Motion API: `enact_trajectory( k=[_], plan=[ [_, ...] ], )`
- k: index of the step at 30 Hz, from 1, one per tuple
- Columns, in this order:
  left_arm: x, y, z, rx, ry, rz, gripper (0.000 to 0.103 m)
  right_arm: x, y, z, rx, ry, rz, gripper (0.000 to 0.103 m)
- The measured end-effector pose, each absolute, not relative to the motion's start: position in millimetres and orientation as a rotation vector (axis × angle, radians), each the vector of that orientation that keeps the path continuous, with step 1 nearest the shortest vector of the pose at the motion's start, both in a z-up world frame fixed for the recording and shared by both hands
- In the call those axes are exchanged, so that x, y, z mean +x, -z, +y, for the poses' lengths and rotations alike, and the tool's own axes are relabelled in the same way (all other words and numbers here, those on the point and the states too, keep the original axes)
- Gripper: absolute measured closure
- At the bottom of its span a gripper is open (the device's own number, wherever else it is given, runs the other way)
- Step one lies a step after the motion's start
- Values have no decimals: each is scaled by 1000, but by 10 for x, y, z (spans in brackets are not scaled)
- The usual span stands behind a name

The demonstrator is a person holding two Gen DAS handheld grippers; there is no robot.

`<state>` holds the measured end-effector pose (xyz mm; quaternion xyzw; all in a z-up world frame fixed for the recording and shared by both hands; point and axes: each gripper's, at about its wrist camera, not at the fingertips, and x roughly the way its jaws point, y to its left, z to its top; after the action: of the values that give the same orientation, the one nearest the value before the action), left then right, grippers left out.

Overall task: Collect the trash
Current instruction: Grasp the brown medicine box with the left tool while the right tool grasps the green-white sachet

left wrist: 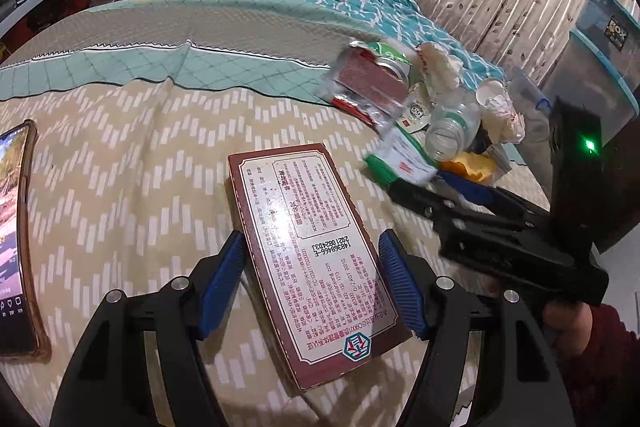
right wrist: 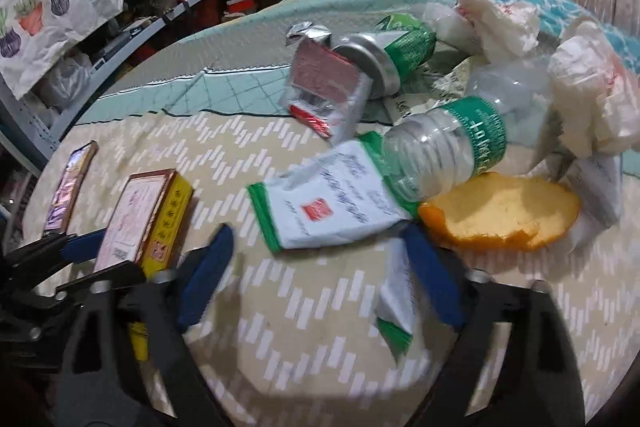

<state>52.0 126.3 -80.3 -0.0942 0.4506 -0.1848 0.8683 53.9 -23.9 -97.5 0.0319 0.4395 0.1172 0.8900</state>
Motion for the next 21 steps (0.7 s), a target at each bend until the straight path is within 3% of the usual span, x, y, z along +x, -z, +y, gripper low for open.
enact_trajectory(
  k=[1, 4, 17, 19, 20, 21],
  plan=[
    [527, 802, 1265, -201, 389, 944, 38, 500, 963, -284, 57, -249, 906, 62],
    [578, 801, 1222, -195, 393, 947, 38, 432, 954, -398, 86, -275, 914, 82],
    [671, 752, 897, -157, 467, 962, 38, -273, 931, -1432, 195, -143, 908, 83],
    [673, 760, 804, -154, 498, 973, 38, -389, 901, -1764, 279, -74, 882, 76],
    [671, 766, 747, -150, 511, 977, 38, -415, 893, -1845, 316, -60, 870, 67],
    [664, 774, 664, -142, 532, 983, 38, -460, 873, -1936, 370, -51, 842, 32]
  ],
)
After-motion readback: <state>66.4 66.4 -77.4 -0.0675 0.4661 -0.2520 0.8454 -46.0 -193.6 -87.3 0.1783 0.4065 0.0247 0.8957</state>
